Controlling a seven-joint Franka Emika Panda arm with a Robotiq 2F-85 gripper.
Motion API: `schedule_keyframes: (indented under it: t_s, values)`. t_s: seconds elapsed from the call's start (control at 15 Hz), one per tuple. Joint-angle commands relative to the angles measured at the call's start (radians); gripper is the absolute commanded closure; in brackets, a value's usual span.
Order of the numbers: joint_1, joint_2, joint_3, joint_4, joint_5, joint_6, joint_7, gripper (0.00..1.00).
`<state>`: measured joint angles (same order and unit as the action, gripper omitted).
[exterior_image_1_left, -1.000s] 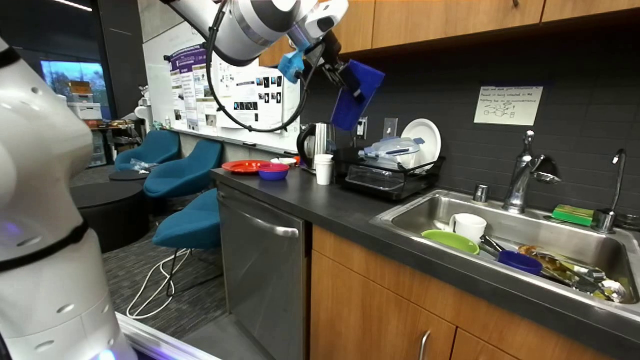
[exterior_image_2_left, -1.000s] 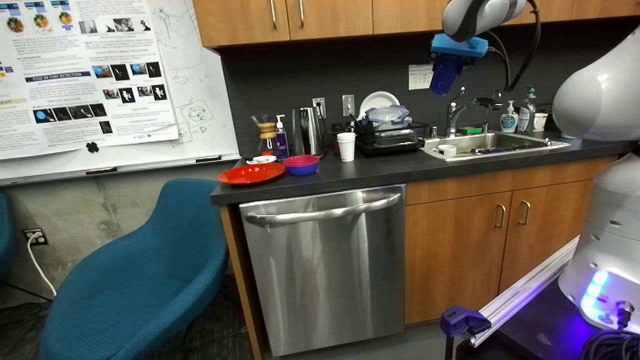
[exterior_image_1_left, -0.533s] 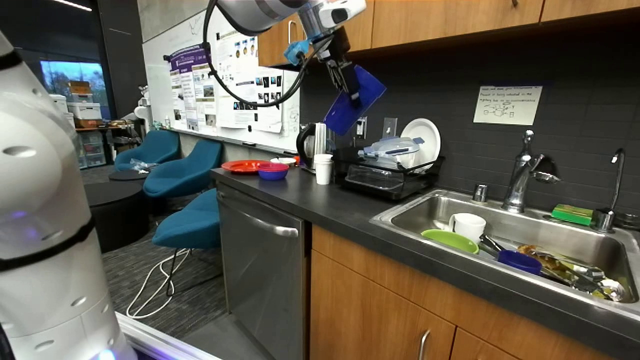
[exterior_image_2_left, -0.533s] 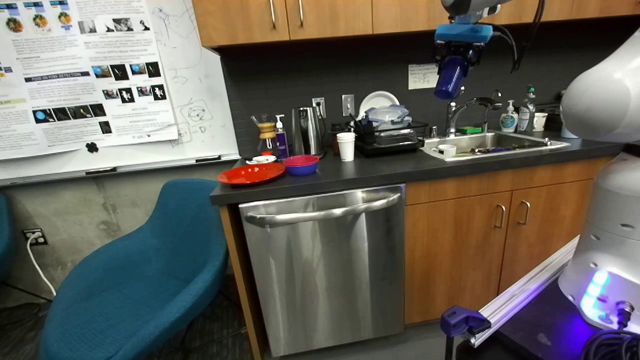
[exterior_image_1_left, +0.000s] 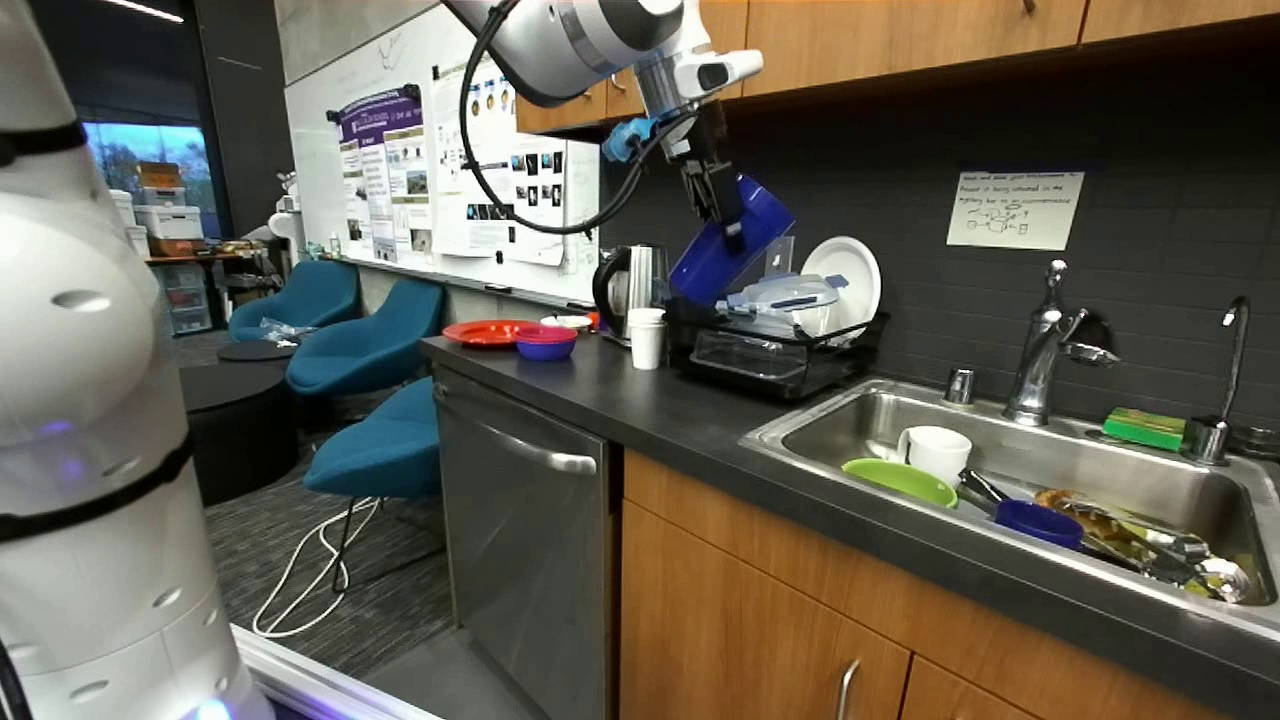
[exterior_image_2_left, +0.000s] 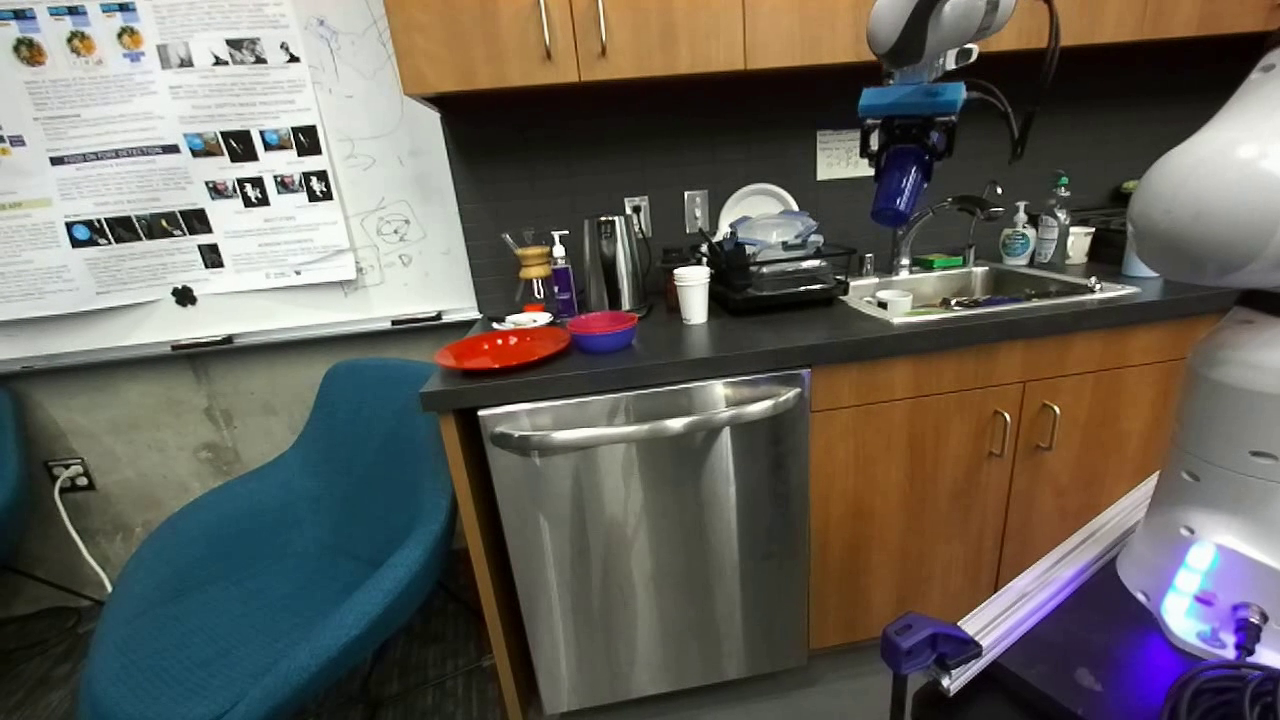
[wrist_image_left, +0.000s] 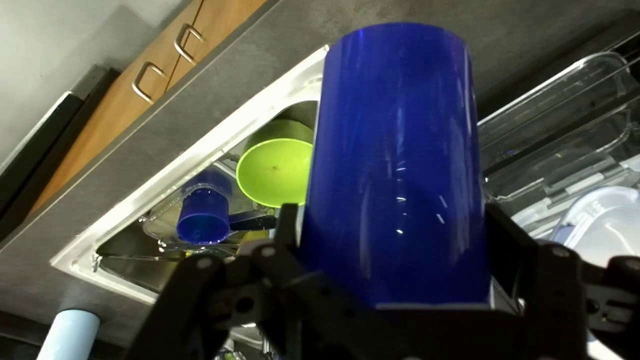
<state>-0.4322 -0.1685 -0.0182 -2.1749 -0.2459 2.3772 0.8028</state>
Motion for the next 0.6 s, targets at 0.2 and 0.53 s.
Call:
schedule_keyframes:
  t_s: [0.2,0.53]
  values:
    - [0.098,0.108,-0.076,0.042,-0.067,-0.015,0.099,0.4]
    - [0.112,0.149,-0.127,0.043,-0.217,0.044,0.252,0.4]
